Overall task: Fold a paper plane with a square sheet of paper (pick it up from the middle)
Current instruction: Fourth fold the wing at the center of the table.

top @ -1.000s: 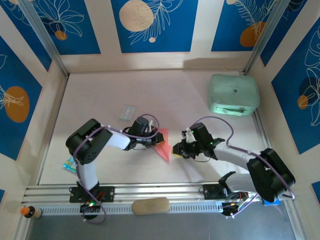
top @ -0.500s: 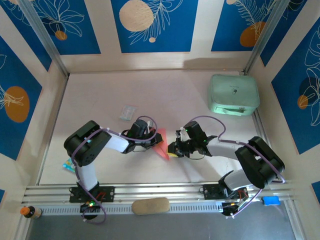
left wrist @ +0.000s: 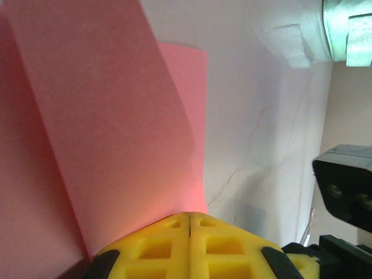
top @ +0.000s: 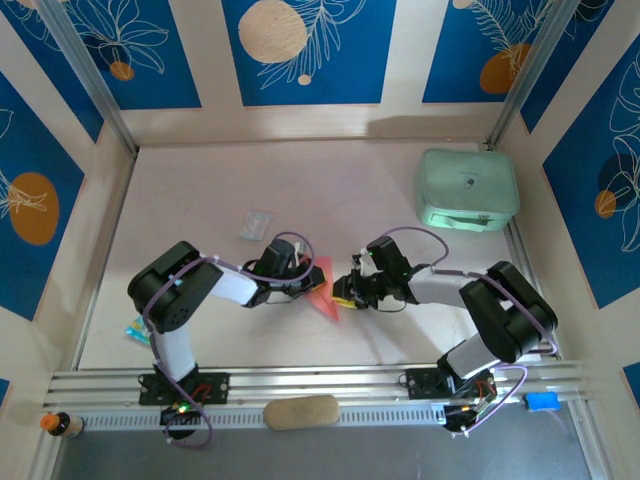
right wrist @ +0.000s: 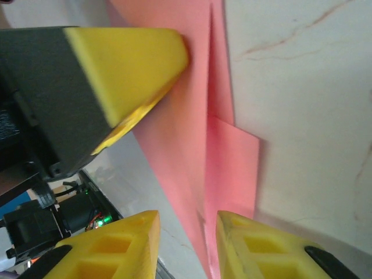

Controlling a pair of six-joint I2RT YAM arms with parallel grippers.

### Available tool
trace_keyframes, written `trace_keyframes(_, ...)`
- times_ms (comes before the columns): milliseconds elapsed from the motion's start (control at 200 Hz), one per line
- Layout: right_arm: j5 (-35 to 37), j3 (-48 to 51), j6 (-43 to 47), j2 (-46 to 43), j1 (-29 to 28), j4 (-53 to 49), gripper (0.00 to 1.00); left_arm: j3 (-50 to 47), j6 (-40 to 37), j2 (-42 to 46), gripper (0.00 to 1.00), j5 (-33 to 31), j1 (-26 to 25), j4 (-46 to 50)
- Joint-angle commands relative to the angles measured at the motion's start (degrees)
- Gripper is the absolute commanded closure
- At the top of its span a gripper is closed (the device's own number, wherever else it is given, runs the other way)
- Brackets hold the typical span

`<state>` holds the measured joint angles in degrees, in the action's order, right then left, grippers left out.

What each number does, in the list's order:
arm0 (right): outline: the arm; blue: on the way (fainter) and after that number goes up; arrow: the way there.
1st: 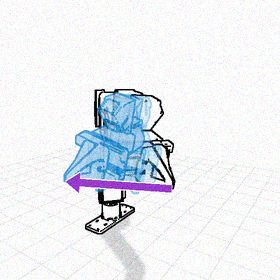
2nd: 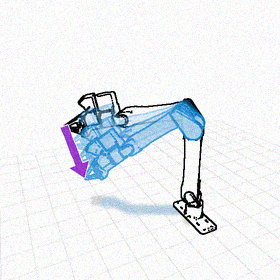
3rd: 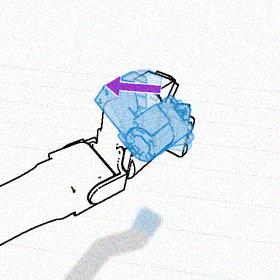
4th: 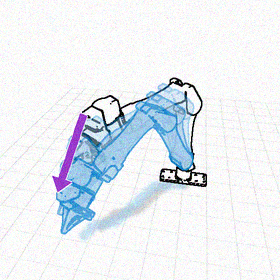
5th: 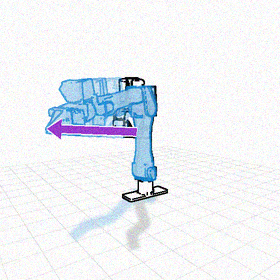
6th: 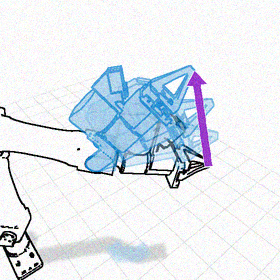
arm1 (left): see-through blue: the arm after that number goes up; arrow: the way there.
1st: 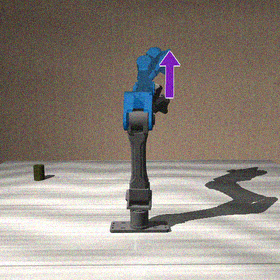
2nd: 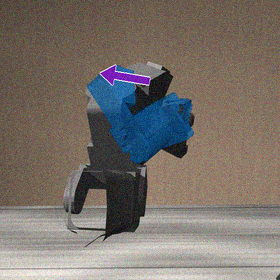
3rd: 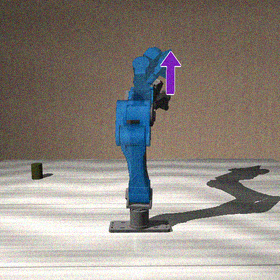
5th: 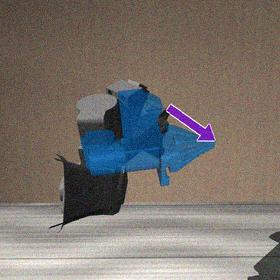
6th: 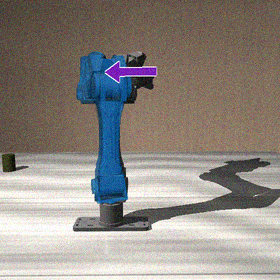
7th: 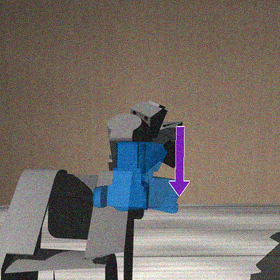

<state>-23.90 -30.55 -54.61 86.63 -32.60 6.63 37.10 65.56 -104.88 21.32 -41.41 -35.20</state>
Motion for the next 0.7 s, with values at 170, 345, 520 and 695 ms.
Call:
trace_keyframes(170, -4.03, -0.96, -0.46, 3.68, -0.63, 5.66, 0.73, -1.89, -0.26, -0.94, 0.98, -2.27, -0.34, 4.69)
trace_keyframes(345, -5.59, -0.76, -1.68, 6.06, -1.14, 9.42, 0.77, -1.80, -0.22, -0.85, 0.98, -2.27, -0.34, 4.61)
trace_keyframes(520, -6.49, -0.19, -1.79, 6.69, -1.15, 10.85, 0.83, -1.88, -0.18, -0.63, 0.98, -2.47, -0.34, 4.70)
trace_keyframes(695, -7.18, 0.21, -2.31, 8.50, -1.12, 12.53, 0.84, -1.78, -0.12, -0.68, 0.98, -2.36, -0.33, 4.63)
